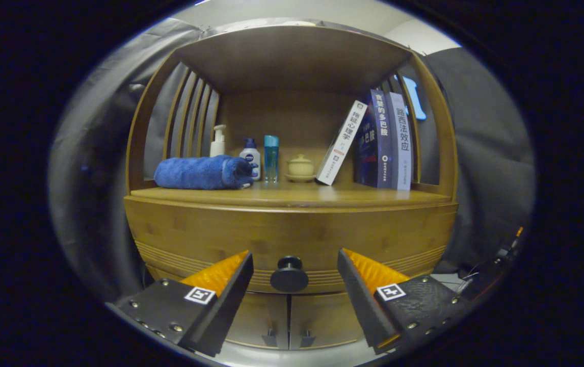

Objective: Pull open the drawer, take out the items inside it, and place them on the countertop above the cabinet.

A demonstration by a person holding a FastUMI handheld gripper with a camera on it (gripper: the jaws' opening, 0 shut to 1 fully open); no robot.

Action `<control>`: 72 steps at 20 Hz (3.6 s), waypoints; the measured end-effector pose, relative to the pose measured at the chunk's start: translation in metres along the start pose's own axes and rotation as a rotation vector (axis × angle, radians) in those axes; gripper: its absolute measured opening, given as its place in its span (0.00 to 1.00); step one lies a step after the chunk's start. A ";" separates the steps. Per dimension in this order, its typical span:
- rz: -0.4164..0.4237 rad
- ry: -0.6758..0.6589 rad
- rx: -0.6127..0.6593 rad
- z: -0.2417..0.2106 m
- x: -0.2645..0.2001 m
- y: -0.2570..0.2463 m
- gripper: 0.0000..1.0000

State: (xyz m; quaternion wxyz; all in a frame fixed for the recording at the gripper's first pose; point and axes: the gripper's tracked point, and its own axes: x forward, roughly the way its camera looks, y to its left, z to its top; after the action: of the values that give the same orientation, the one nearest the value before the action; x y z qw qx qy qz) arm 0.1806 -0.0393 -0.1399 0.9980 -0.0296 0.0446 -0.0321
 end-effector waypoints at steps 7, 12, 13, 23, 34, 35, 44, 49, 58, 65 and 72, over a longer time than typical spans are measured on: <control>0.022 0.081 -0.013 -0.023 0.013 0.005 0.77; 0.047 0.129 -0.011 -0.036 0.018 0.006 0.42; 0.044 0.113 0.001 -0.032 0.019 0.006 0.42; 0.011 0.136 -0.022 -0.039 0.032 0.007 0.36; 0.006 0.167 0.023 -0.043 -0.045 -0.002 0.35; 0.007 0.171 0.013 -0.043 -0.056 -0.003 0.35; 0.027 0.181 -0.010 -0.053 -0.142 -0.002 0.35; -0.085 0.017 0.083 -0.010 -0.176 -0.024 0.18; -0.045 0.098 0.019 -0.043 -0.178 -0.011 0.41; -0.003 0.134 -0.018 -0.069 -0.138 0.003 0.78; -0.022 0.143 -0.039 -0.067 -0.147 0.000 0.22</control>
State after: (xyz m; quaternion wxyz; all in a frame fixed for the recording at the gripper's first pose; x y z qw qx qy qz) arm 0.0287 -0.0334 -0.1937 0.9911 -0.0471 0.1161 -0.0443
